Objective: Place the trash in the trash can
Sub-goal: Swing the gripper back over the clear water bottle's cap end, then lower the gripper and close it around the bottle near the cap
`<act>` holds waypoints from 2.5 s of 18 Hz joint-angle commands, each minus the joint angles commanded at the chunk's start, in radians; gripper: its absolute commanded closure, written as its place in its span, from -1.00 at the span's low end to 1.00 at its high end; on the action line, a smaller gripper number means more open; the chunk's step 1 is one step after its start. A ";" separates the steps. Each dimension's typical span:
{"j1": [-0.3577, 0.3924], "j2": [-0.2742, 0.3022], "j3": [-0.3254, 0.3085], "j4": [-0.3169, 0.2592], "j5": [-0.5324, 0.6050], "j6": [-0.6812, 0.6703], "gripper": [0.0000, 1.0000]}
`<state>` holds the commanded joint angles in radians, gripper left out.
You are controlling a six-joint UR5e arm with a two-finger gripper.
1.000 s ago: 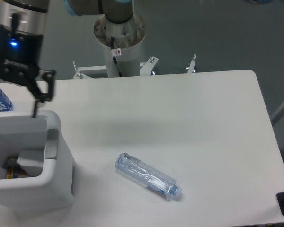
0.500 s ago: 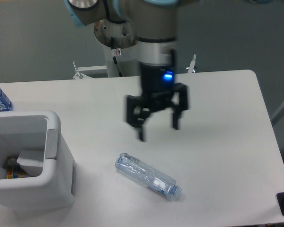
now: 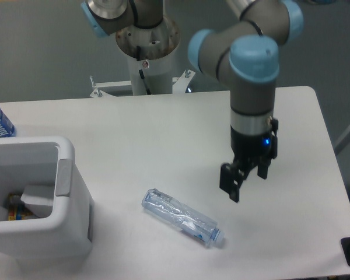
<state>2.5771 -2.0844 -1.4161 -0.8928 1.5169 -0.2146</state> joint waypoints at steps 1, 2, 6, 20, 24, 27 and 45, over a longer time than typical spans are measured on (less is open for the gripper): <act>0.000 -0.029 0.020 0.000 0.005 -0.020 -1.00; -0.002 -0.057 0.041 0.000 0.006 -0.034 -1.00; -0.006 -0.137 0.082 0.000 0.009 -0.060 -1.00; -0.121 -0.197 0.074 -0.005 0.046 -0.189 -1.00; -0.137 -0.210 0.068 -0.015 0.048 -0.200 -1.00; -0.138 -0.214 0.055 -0.018 0.057 -0.200 -1.00; -0.166 -0.223 0.022 -0.035 0.074 -0.200 -0.62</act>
<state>2.4114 -2.3071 -1.3944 -0.9281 1.5907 -0.4142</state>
